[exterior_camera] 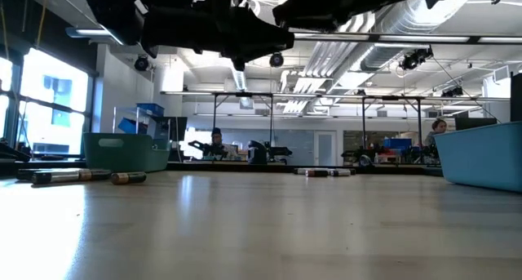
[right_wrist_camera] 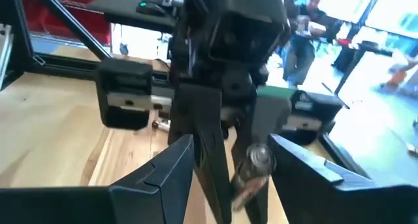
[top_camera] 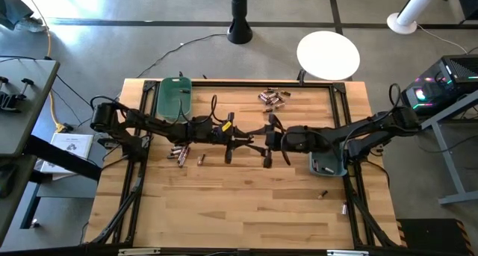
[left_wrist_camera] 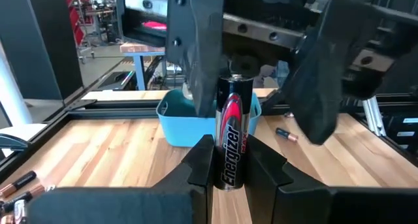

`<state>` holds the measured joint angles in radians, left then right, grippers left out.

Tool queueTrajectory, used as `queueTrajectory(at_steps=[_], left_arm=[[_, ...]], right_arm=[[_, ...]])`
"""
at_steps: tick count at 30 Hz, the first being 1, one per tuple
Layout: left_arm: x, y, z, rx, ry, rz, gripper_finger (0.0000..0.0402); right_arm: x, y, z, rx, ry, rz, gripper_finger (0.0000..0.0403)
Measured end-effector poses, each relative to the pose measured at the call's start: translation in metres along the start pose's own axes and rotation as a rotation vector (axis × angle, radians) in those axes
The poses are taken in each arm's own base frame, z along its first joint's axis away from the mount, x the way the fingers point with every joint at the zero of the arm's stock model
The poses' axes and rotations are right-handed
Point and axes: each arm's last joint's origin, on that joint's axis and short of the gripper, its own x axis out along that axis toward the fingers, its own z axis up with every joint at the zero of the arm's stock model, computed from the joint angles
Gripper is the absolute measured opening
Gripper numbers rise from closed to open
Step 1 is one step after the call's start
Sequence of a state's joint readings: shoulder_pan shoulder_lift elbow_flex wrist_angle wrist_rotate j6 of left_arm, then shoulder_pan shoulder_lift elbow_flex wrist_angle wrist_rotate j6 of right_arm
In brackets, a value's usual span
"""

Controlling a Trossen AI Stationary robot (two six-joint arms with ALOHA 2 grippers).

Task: Sort batteries
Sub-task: Put the silver battery into the blue bin

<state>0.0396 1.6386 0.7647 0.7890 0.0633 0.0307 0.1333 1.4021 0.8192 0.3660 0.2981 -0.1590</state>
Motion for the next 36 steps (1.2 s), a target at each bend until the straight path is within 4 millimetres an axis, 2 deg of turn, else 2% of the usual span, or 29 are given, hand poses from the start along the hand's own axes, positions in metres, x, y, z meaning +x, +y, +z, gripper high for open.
queueTrajectory(at_steps=[5, 12, 21, 24, 28, 33, 36], left_arm=[[0.0, -0.001, 0.0, 0.015, -0.001, -0.005, 0.0044], [0.0, -0.001, 0.0, 0.018, 0.002, -0.012, 0.0053], [0.0, 0.003, -0.001, 0.004, 0.005, 0.012, 0.0121], [0.0, 0.005, -0.001, 0.003, 0.007, 0.023, 0.0138], [0.0, 0.007, -0.002, 0.002, 0.02, 0.031, 0.0149], [0.0, 0.007, -0.004, -0.001, 0.043, 0.03, 0.0152], [-0.001, 0.007, -0.006, -0.001, 0.058, 0.029, 0.0152]], right_arm=[[0.0, 0.001, 0.001, 0.031, -0.015, 0.029, 0.0144], [0.0, 0.002, 0.002, 0.051, -0.02, 0.028, 0.0036], [-0.009, 0.008, -0.001, 0.041, 0.064, -0.061, 0.0032], [-0.024, 0.006, 0.004, 0.05, 0.098, -0.122, 0.0032], [-0.053, -0.001, 0.005, 0.15, 0.196, -0.166, 0.0032], [-0.095, -0.009, -0.018, 0.38, 0.499, -0.242, 0.0032], [-0.118, -0.006, -0.033, 0.493, 0.692, -0.293, 0.0032]])
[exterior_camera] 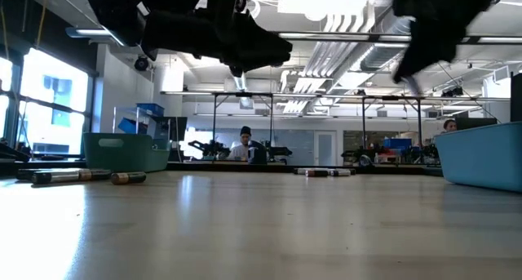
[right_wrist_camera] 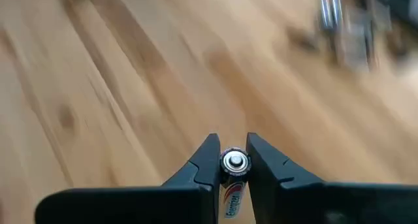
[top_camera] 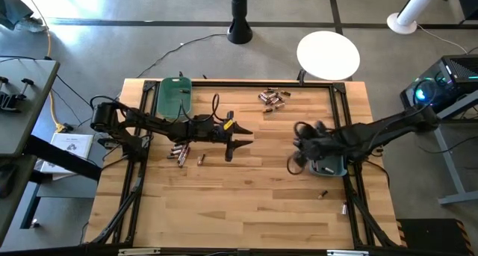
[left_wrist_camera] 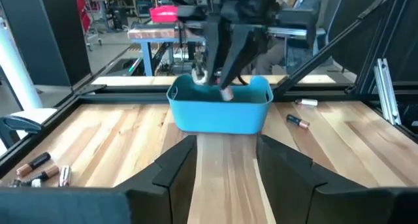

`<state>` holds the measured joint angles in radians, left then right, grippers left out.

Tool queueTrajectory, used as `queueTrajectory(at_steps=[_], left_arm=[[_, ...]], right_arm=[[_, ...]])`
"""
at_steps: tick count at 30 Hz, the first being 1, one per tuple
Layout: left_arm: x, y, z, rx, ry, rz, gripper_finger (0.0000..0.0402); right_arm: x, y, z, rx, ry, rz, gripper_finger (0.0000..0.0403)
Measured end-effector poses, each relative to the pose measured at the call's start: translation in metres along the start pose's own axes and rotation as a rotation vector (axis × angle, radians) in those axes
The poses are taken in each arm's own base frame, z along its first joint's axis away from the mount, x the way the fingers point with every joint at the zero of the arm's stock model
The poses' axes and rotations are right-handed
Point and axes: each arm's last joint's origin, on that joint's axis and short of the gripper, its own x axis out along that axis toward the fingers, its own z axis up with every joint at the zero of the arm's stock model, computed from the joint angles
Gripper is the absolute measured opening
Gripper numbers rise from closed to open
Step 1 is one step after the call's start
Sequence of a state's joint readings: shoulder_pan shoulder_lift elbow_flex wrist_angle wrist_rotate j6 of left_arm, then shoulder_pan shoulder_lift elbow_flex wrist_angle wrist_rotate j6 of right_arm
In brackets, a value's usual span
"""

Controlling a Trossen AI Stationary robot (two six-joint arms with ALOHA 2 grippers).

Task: Sort batteries
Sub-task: Put the silver battery into the blue bin

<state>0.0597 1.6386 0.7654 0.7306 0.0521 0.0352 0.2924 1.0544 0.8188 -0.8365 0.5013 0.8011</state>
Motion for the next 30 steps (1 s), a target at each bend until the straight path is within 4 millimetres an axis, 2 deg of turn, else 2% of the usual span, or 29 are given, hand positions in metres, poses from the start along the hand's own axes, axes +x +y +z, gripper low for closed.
queueTrajectory(at_steps=[7, 11, 14, 20, 30], left_arm=[[0.0, 0.001, 0.0, -0.001, 0.003, 0.022, 0.0152], [0.0, 0.001, -0.001, -0.006, 0.008, 0.036, 0.0152], [0.0, 0.001, -0.001, -0.006, 0.009, 0.036, 0.0152], [0.0, 0.001, -0.001, -0.006, 0.01, 0.037, 0.0152], [0.0, 0.001, -0.001, -0.006, 0.011, 0.037, 0.0152]], right_arm=[[-0.012, -0.01, -0.039, 0.143, 0.275, -0.203, 0.0032], [-0.016, -0.014, -0.054, 0.165, 0.317, -0.289, 0.0032], [-0.009, -0.021, -0.069, 0.182, 0.319, -0.299, 0.0032], [-0.009, -0.021, -0.066, 0.207, 0.215, -0.292, 0.0032], [0.003, -0.017, -0.068, 0.376, 0.151, -0.342, 0.0032]])
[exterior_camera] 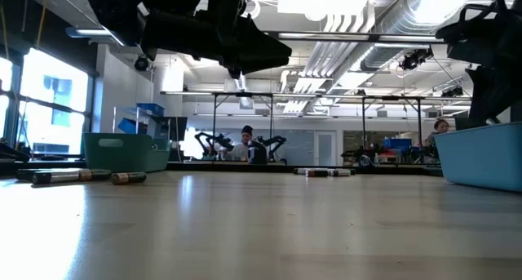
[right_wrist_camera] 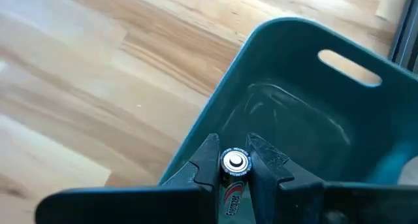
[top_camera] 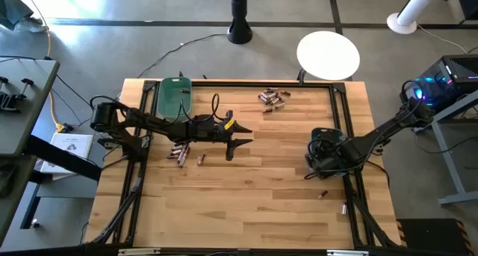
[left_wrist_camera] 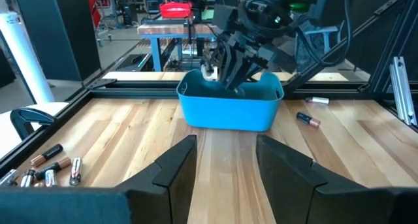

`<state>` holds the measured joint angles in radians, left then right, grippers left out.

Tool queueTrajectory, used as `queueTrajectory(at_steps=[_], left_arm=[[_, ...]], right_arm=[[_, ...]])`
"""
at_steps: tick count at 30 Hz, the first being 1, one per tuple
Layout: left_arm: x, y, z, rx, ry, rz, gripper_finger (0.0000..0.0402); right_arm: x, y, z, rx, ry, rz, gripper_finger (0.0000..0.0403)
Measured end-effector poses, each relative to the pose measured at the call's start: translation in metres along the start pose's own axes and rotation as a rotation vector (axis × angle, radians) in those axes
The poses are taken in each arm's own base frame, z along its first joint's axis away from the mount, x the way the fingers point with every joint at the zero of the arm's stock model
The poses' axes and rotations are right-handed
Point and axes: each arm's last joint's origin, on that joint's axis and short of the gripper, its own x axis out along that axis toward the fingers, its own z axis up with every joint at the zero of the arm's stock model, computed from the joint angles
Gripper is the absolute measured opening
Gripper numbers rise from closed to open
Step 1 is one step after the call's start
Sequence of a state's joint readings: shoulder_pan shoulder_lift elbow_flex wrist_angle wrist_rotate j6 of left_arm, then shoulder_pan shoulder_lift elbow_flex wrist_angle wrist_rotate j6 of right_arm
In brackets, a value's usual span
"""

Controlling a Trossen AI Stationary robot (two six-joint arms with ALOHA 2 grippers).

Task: Sort batteries
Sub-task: Put the silver battery into the blue bin

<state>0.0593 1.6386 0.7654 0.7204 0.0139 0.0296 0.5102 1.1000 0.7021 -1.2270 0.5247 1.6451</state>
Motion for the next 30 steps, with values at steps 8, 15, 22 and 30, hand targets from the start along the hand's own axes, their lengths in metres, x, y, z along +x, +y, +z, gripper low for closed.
queueTrajectory(at_steps=[8, 15, 22, 30], left_arm=[[0.0, 0.0, -0.002, 0.0, 0.017, -0.001, 0.0152], [0.0, 0.0, -0.002, 0.0, 0.018, -0.001, 0.0152], [0.0, 0.0, -0.002, 0.0, 0.018, -0.001, 0.0152], [0.0, 0.0, -0.002, 0.0, 0.018, -0.001, 0.0152]], right_arm=[[0.009, 0.01, -0.007, -0.022, 0.019, -0.06, 0.0032], [0.017, 0.019, -0.009, -0.05, 0.137, -0.073, 0.0032], [0.024, 0.03, 0.002, -0.106, 0.132, 0.007, 0.0032], [0.033, 0.031, 0.017, -0.11, 0.156, 0.016, 0.0032]])
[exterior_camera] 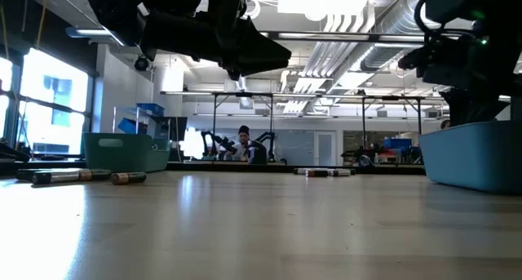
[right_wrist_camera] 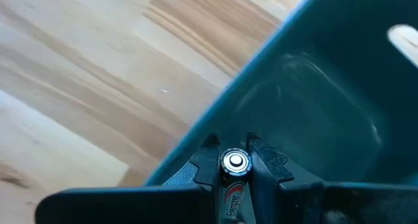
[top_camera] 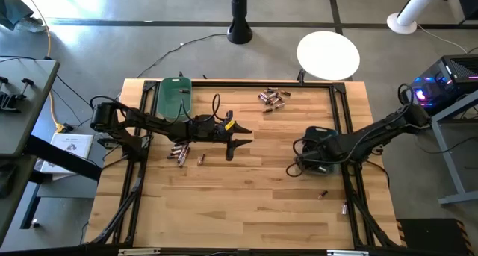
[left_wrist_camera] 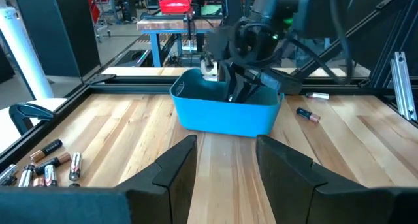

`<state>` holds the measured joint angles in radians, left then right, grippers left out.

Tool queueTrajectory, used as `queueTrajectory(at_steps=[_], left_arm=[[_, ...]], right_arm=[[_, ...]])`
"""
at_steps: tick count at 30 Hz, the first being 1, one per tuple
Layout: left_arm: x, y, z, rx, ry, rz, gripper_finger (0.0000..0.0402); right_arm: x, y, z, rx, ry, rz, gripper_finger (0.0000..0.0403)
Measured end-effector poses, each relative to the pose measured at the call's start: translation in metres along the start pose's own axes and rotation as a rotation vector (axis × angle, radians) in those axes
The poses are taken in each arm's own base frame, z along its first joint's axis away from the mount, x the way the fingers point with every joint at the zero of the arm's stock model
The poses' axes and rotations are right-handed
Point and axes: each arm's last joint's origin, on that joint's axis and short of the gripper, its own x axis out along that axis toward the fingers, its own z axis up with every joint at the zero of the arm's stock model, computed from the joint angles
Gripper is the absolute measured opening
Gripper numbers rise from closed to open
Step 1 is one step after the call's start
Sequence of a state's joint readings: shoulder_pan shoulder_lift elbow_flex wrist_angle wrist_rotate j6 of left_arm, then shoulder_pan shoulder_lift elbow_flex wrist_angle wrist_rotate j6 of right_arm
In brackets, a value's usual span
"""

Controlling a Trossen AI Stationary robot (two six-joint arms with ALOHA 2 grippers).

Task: Sort batteries
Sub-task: Put the silver battery into the blue bin

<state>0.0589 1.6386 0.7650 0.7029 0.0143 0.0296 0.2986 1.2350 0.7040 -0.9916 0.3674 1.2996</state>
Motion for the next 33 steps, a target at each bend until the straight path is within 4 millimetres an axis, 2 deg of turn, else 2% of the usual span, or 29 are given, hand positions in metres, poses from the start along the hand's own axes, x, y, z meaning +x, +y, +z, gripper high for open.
queueTrajectory(at_steps=[7, 23, 33], left_arm=[[0.0, 0.0, 0.0, 0.0, 0.0, 0.0, 0.0152], [0.0, 0.0, 0.0, 0.0, 0.002, 0.0, 0.0152], [0.0, 0.0, 0.0, 0.0, 0.002, 0.0, 0.0152]], right_arm=[[0.003, -0.003, 0.003, 0.016, 0.041, -0.031, 0.0032], [0.031, 0.014, -0.005, -0.027, 0.136, -0.127, 0.0032], [0.032, 0.015, -0.006, -0.042, 0.156, -0.129, 0.0061]])
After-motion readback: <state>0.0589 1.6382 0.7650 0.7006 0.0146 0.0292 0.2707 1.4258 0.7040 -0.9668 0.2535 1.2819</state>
